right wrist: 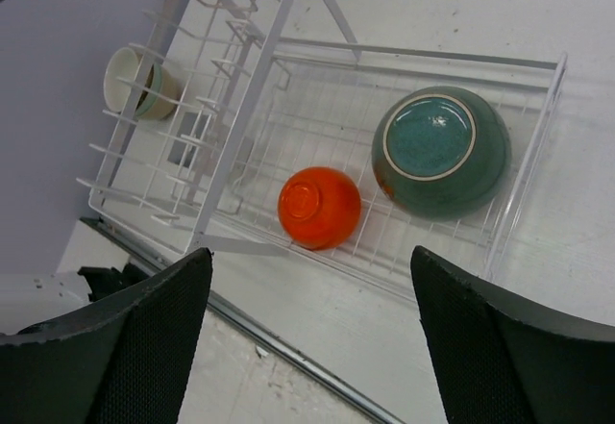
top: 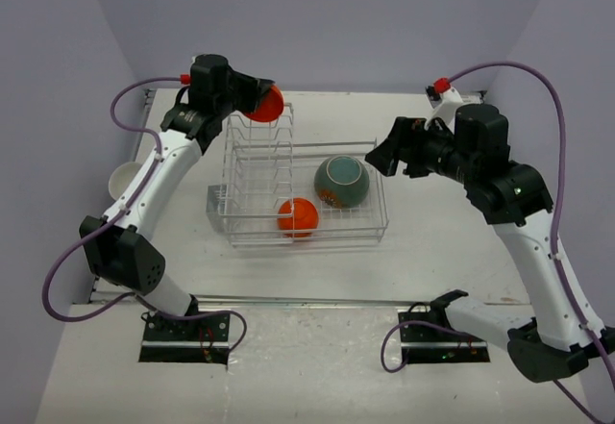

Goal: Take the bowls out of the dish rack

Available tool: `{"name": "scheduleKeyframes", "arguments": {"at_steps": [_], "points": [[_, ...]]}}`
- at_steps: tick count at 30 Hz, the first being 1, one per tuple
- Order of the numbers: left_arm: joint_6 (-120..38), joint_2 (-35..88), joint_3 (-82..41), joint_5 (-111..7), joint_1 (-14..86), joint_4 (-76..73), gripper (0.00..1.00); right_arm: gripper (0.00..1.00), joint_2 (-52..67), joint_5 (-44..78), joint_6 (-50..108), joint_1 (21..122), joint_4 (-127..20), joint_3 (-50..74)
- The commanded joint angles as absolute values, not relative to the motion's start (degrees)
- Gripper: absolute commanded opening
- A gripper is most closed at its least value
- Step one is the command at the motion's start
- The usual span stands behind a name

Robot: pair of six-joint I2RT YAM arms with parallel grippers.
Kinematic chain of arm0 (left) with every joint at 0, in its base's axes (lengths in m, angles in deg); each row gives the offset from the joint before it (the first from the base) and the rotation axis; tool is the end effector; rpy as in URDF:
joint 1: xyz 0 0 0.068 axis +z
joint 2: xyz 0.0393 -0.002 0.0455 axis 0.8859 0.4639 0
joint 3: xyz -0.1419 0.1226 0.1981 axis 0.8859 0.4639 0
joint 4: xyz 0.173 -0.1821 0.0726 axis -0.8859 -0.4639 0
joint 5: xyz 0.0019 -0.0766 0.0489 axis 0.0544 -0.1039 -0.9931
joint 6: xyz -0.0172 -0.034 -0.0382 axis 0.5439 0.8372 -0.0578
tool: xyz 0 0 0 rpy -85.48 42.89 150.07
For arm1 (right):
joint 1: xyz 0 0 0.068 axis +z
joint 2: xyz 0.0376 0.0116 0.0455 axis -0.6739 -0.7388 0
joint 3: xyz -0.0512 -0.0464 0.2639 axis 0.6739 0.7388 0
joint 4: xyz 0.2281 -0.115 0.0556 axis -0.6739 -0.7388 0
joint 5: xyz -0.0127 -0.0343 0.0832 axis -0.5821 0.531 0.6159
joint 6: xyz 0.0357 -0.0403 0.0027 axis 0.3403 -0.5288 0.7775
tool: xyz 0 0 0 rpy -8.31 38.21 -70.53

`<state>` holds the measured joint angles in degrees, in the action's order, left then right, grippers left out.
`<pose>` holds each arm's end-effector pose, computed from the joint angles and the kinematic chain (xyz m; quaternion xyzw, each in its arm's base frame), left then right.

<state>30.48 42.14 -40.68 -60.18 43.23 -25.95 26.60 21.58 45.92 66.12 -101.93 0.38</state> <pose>0.3490 -0.1213 0.4051 -0.4361 0.6974 -0.4449 0.3543 0.1723 0.0841 0.4613 -0.0578 0.8326 0.3013 0.4611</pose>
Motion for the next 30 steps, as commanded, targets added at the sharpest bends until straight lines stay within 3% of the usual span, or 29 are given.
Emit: {"name": "scheduleKeyframes", "arguments": {"at_steps": [1, 5, 6, 8, 9, 12, 20, 21, 30], "points": [[30.5, 42.2, -43.6, -59.3, 41.8, -23.6, 0.00, 0.79, 24.6, 27.8, 46.0, 66.5, -100.0, -1.3], [30.4, 41.8, -43.3, -59.7, 41.9, -24.3, 0.00, 0.56, 22.0, 33.1, 46.2, 66.5, -99.5, -1.4], [30.4, 41.6, -43.2, -59.8, 41.8, -24.3, 0.00, 0.44, 20.7, 34.2, 46.2, 66.6, -99.7, -1.7], [30.6, 41.2, -42.2, -59.8, 41.9, -24.1, 0.00, 0.30, 19.5, 37.6, 46.2, 66.9, -99.9, -2.4], [30.7, 41.1, -41.9, -59.8, 41.9, -24.0, 0.00, 0.16, 18.1, 39.1, 46.2, 67.0, -100.0, -2.7], [30.9, 40.7, -41.1, -59.9, 41.9, -23.9, 0.00, 0.00, 13.9, 46.4, 46.2, 67.5, -100.9, -4.2], [31.5, 39.7, -38.1, -59.9, 42.3, -22.8, 0.00, 0.00, 3.9, 57.6, 47.4, 73.9, -100.5, -10.6], [31.6, 39.5, -37.6, -59.8, 42.4, -22.7, 0.00, 0.00, 2.1, 63.5, 50.4, 74.2, -97.0, -10.4], [31.7, 38.9, -36.6, -59.0, 43.5, -22.0, 0.00, 0.00, -6.6, 71.5, 57.1, 75.9, -89.3, -13.0]]}}
